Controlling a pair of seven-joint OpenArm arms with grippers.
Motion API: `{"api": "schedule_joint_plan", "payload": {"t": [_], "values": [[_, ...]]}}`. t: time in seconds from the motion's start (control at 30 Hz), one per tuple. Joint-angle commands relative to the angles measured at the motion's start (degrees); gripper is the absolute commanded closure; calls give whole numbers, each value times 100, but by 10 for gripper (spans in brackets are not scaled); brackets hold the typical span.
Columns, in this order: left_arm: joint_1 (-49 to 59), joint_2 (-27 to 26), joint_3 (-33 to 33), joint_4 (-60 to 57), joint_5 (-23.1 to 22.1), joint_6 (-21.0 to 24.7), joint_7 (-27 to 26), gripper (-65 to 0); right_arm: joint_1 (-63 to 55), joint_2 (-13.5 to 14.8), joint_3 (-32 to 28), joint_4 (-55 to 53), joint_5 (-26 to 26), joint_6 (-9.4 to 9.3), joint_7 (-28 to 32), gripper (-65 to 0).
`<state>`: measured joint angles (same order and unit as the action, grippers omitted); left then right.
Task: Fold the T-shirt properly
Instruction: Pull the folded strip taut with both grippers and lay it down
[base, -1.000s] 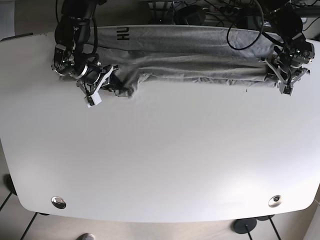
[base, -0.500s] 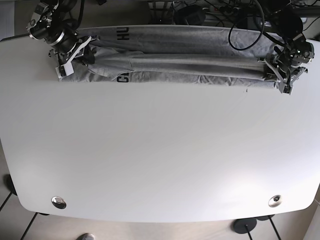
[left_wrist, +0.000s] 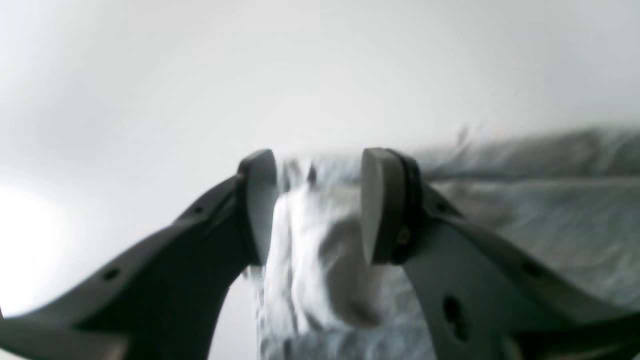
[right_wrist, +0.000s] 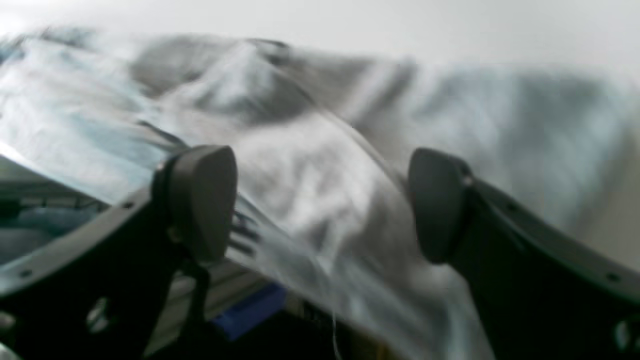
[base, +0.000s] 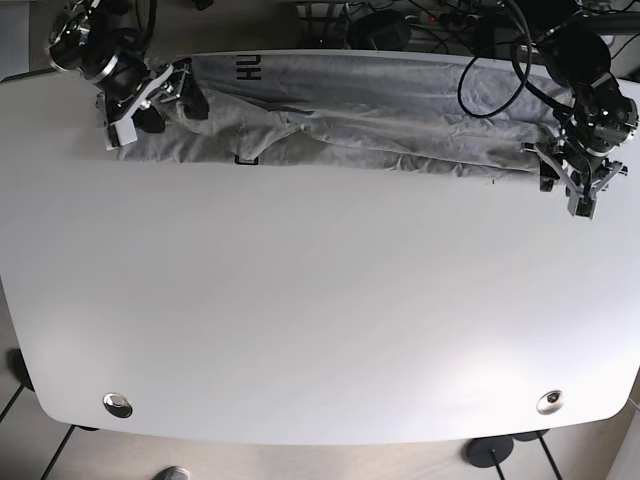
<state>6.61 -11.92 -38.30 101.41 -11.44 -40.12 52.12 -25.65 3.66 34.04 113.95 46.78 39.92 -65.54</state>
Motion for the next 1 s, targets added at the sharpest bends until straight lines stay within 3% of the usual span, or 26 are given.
{"api": "schedule_joint_plan", "payload": {"t": [0.03,0.07,0.17,0.33,0.43,0.53,0.7,0.8,0.87,0.93,1.0], "values": [[143,-78,-7,194,-144,12,-38,-197,55,-19,-288,-41,-428,8,193,-379],[354,-78,19,185,-135,12,-38,-182,81,-151,-464,-270,-938,8,440,-300],[653,-60,28,-211,-161,12,-38,-176,108,-353,-692,-868,-1773,8,879,-192],[644,36,-227,-1169,-144,12,-65,-175,380,-406,-912,-1641,-2494,8,1582,-176],[178,1,-165,-1573,-109,12,-65,-175,899,-142,-912,-2345,-2714,8,1837,-176],[-622,-113,-192,-2391,445,12,-73,-175,1831,298,-938,-3549,-2793,8,2215,-176],[-1378,-104,-165,-3235,815,12,-592,-181,3150,834,-956,-5052,-2793,8,2549,-178],[-1457,-87,-200,-3103,762,12,-469,-183,3413,895,-956,-4964,-2784,8,2461,-174],[-1466,-87,-218,-2461,498,12,-65,-183,3378,869,-938,-4138,-2749,8,2004,-174],[-1422,-104,-218,-1705,-100,12,287,-185,3176,834,-912,-3074,-2731,8,1442,-174],[-1439,-122,-279,-1116,-249,12,683,-222,2807,597,-903,-1729,-2775,8,888,-174]]}}
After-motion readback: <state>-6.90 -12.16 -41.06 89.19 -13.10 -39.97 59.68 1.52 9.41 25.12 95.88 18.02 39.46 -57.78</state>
